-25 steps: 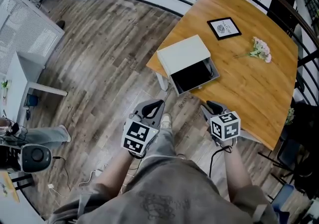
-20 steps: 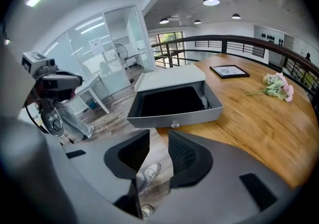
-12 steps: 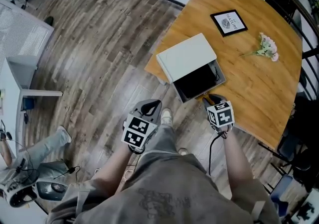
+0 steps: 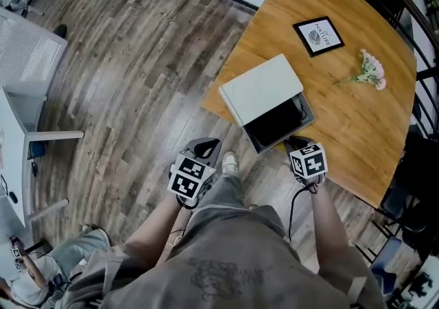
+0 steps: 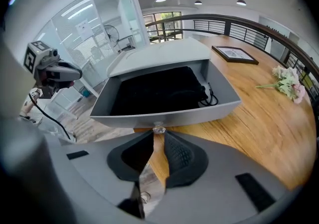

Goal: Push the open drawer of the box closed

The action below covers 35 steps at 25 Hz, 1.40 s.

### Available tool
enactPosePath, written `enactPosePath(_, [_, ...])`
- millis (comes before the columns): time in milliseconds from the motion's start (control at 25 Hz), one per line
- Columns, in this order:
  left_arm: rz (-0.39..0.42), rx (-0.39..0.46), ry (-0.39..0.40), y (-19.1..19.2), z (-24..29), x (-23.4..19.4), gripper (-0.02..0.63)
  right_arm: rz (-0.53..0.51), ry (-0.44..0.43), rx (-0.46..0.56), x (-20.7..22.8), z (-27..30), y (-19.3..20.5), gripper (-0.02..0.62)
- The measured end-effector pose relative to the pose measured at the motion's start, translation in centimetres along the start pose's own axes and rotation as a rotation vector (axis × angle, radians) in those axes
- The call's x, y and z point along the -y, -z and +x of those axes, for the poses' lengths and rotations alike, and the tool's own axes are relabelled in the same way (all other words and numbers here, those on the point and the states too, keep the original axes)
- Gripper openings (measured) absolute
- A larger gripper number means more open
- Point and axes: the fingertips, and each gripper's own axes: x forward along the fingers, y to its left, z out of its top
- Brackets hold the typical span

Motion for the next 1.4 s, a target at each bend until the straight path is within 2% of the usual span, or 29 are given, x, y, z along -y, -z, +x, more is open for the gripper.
enactPosePath(560, [-0.006,0.003,-0.004,-1.2,0.2,-0.7,0.015,0.020,-0.001,0.018,0.4,2.4,-4.7,0.085])
enactPosePath(1120, [-0.115,0.044,-0.147,-2.2,-1.0,-0.4,0.015,-0.023,-0.120,0.087,0.0,4.9,-10.0,0.091])
enactPosePath(1400, [-0.135,0.062,-0.203,-3.5,-0.9,-0.1,0.015,-0.033,-0.190,0.145,-0.2,3.0,-11.2,0.086])
